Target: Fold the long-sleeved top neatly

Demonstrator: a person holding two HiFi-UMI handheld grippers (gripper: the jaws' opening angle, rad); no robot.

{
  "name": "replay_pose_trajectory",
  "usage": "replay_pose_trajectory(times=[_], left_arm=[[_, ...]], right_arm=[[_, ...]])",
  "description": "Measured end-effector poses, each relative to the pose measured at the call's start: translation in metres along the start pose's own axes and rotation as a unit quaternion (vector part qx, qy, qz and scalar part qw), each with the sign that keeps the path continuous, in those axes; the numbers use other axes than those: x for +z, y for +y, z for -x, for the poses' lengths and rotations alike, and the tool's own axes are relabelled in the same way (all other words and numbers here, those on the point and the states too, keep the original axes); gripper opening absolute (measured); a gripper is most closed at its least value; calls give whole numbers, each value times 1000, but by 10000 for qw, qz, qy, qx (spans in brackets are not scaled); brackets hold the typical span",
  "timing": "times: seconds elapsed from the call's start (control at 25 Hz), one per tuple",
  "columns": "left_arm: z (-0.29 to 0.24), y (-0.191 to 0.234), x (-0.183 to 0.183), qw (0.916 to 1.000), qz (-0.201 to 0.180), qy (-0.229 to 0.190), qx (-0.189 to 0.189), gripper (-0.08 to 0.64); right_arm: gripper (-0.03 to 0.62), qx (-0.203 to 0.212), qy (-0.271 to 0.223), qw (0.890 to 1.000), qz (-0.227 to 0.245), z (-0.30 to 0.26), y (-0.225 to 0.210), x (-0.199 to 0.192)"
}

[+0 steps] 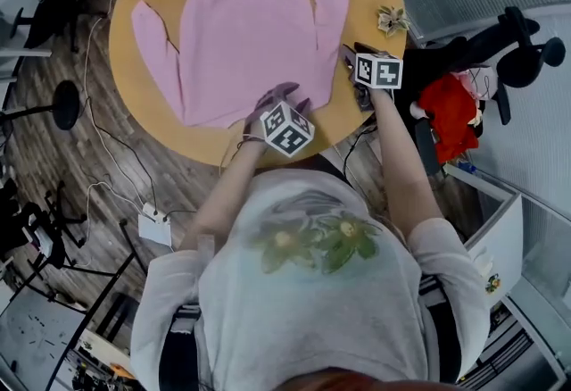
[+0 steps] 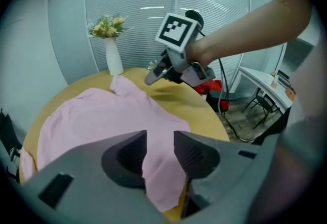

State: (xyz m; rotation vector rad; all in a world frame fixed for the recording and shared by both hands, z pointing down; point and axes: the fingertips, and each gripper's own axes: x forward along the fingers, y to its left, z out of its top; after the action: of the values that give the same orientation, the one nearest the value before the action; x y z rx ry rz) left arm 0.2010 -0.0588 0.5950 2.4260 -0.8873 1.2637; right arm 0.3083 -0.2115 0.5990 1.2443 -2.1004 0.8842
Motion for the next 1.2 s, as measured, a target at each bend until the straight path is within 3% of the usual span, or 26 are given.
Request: replay_pose_trajectory(times=[0.08,0.24,0.4,0.6,0.84,0.88,1.04,1.2], left_arm=[[-18,-10,14,9998,64,33,-167,147],[-50,-18,11,9967,582,381,-407,147],[-70,-3,-23,9946,561,875,1,147],[-70,8,-27,9888,1257,801,-46,147],[-67,9,-28,9885,1271,820,-71,147],[-67,9,-28,9886,1274,799,-59,147],[-66,10,-28,9884,1329,739,-38,147],[-65,12,-29,9857,1495,752,-178,147]], right_arm=[[172,9,16,10000,-25,-14,-10,15],[172,3,71,9999,-83,-45,-24,41],[172,-56,191,9997,-110,-73,-36,56],[172,-428,287,9986,-138,-97,-54,67],[156,-568,458,9973,-102,-112,-54,66],[45,-630,405,9972,13,-109,-54,68],[23,-588,-109,9974,396,-87,-49,85],[23,-436,-688,9965,158,-47,-45,106]])
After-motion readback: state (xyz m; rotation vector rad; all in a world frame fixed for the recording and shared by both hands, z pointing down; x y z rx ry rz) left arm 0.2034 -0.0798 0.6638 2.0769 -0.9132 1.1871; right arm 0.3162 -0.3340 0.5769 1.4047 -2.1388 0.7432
